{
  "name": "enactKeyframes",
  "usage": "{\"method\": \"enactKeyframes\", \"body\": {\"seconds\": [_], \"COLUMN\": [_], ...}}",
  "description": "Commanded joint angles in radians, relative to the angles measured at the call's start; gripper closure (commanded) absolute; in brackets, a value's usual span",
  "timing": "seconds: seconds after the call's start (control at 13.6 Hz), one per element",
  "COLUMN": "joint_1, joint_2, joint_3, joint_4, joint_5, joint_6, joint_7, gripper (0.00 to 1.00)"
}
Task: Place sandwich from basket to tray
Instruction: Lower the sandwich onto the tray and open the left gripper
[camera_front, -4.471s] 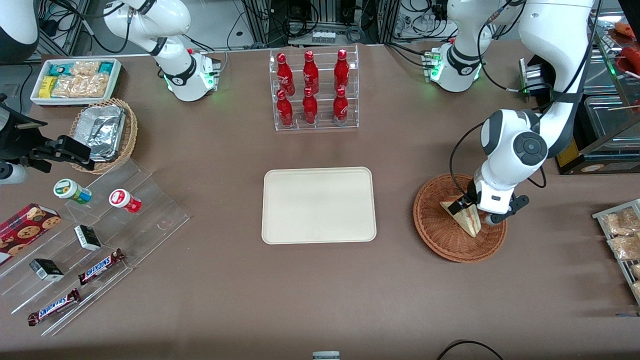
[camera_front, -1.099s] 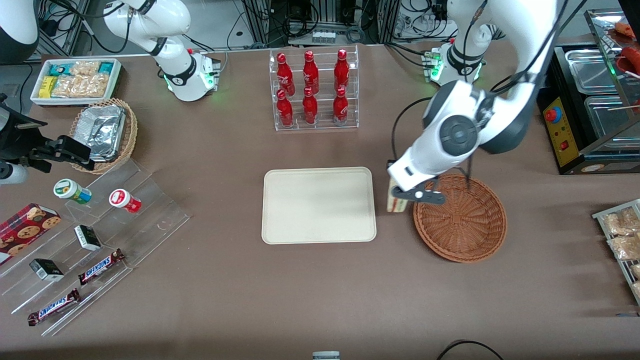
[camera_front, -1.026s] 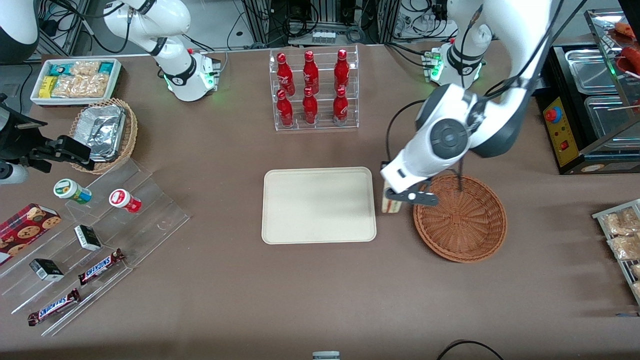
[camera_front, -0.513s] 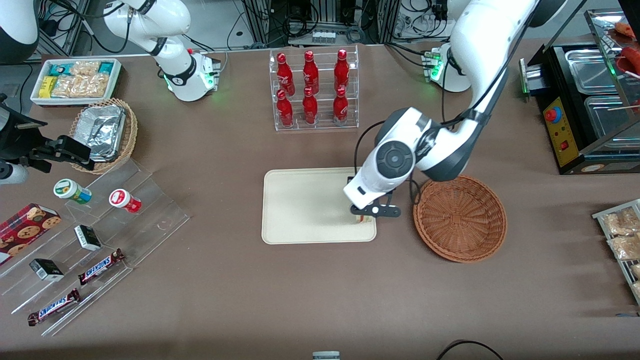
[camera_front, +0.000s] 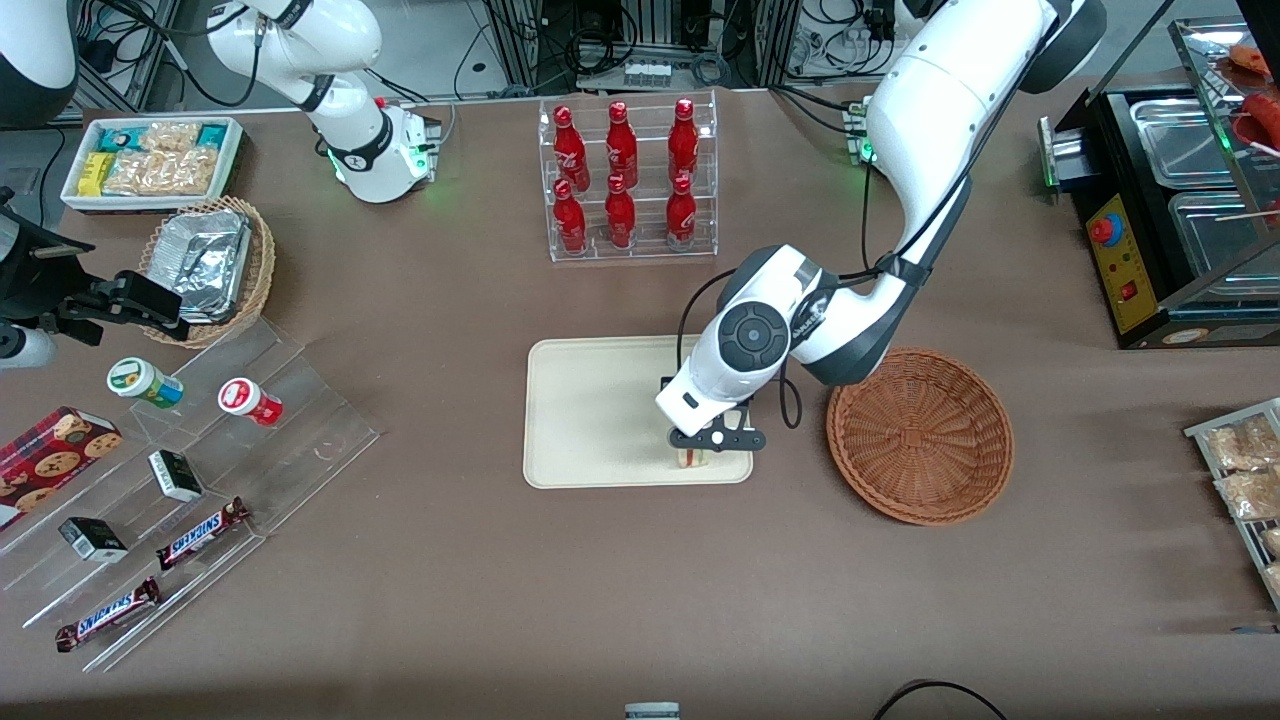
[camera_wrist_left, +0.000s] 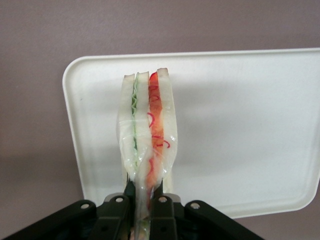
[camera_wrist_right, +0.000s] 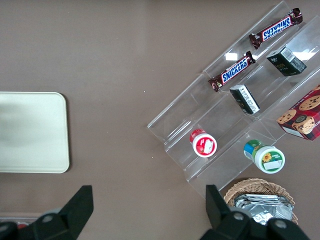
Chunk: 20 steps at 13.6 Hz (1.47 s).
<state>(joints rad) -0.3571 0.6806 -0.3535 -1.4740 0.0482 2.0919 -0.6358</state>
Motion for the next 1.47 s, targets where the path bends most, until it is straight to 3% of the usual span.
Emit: {"method": "enactKeyframes", "body": {"seconds": [0.0,1.39], "joint_1": [-0.019,-0.057], "joint_2": [0.023,0.066], "joint_3": [0.008,0.019], "joint_4": [0.035,0.009], "joint_5": [0.016,0.088], "joint_6": [0.010,0.076], "joint_7": [-0.022,-0.058], "gripper": [1.00,1.00]}}
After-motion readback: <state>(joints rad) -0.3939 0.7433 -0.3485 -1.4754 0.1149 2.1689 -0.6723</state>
